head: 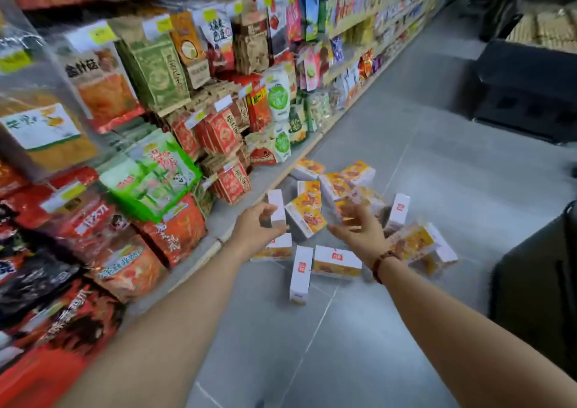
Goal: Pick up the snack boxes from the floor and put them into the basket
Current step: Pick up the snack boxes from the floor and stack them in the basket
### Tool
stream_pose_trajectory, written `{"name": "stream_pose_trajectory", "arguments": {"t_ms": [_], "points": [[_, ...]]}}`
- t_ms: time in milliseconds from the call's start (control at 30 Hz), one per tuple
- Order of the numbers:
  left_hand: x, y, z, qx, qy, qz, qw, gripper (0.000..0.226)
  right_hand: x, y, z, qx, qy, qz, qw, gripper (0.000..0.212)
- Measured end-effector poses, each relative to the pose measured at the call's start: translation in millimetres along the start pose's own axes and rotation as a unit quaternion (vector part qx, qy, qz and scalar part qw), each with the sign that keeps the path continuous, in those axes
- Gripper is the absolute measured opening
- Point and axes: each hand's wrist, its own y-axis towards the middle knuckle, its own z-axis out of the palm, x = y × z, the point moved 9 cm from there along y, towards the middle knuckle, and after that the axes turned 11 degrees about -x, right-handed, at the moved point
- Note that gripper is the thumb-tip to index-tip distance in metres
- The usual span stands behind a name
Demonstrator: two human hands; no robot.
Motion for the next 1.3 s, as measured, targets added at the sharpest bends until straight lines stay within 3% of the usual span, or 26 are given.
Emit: {"name": "stream_pose_trajectory", "arguments": {"t_ms": [333, 567, 833, 1000, 1133, 1300], "points": [[82, 118, 69, 0.070, 0.077, -0.036, 0.994, 0.050, -86, 115, 86, 0.070, -0.088, 0.067, 0.991, 0.047], [154, 162, 103, 0.096, 0.102, -0.120, 0.983, 0.056, -152, 169, 144, 0.155, -0.168, 0.089, 0.969, 0.055], [241, 164, 144, 0.064, 0.127, -0.230, 0.963, 0.065, -225, 233, 207, 0.303, -0.272, 0.039, 0.913, 0.061], [300, 147, 174, -0.003, 0.111, -0.327, 0.938, 0.068, -280, 269, 236, 0.378, -0.300, -0.009, 0.876, 0.066], [338, 120, 220, -0.063, 0.087, -0.399, 0.910, 0.078, -330, 286, 258, 0.446, -0.329, -0.056, 0.831, 0.067], [385, 90, 293, -0.062, 0.094, -0.425, 0.898, 0.090, -404, 298, 289, 0.482, -0.366, -0.089, 0.791, 0.072]]}}
